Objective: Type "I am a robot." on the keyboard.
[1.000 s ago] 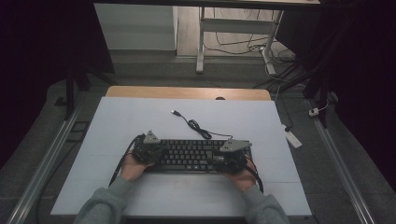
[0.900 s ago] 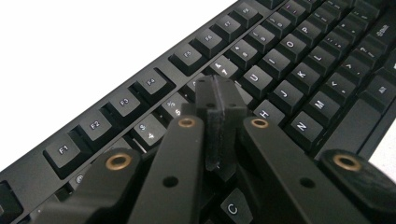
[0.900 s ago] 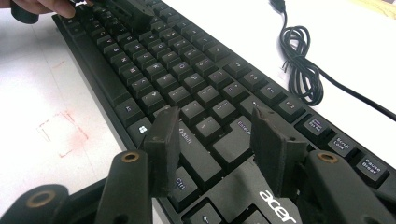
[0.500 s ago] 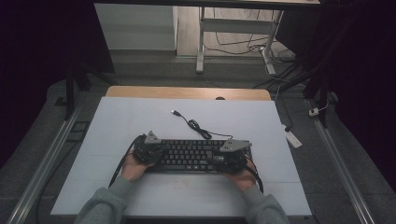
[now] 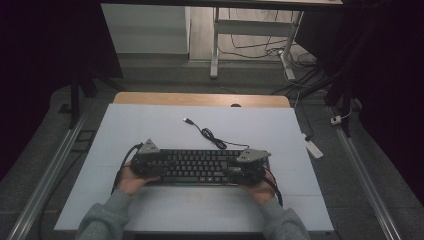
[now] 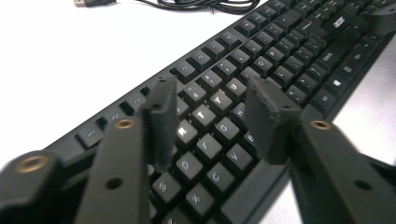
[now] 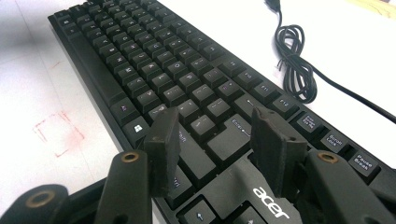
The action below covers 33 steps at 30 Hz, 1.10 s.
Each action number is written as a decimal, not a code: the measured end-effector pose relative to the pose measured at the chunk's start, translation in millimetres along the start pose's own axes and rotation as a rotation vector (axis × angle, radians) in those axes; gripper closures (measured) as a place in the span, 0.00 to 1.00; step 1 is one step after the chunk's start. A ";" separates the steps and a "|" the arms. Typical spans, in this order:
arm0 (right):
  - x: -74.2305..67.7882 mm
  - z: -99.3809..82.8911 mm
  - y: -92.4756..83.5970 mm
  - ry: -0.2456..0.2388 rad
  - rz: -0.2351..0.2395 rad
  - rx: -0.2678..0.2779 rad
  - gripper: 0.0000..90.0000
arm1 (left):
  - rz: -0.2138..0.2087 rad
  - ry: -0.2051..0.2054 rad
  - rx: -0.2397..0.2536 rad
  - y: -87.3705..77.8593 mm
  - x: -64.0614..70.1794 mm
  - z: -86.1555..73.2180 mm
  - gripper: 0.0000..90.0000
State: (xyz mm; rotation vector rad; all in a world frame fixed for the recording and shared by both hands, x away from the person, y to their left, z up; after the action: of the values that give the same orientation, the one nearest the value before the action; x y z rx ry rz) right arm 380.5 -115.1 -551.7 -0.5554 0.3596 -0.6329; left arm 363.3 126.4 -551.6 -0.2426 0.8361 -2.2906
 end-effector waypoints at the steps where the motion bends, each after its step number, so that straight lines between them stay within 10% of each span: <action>1: 0.4 -0.1 0.0 0.000 -0.002 -0.001 0.59 | 0.002 -0.002 0.002 -2.0 0.0 -1.0 0.52; 18: 1.3 -1.0 1.3 -0.001 0.001 -0.006 0.58 | 0.050 -0.055 -0.022 -37.2 0.5 -38.3 0.37; 33: -21.2 20.2 15.7 -0.021 0.061 0.012 0.58 | 0.037 -0.047 -0.042 -30.3 0.4 -42.3 0.36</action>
State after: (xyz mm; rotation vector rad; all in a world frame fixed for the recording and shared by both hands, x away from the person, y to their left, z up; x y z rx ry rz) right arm 381.3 -83.4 -541.7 -0.5372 0.3518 -0.5700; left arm 330.7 164.4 -565.4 -0.2961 0.8589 -2.2256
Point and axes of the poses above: each handheld gripper's, and its own axes: y roughly forward along the jaws, z roughly out of its top, x roughly to its right, the point moved 9 cm from there along y, roughly forward along the jaws, and after that the axes turned 12 degrees about y, right-handed, at the moved point
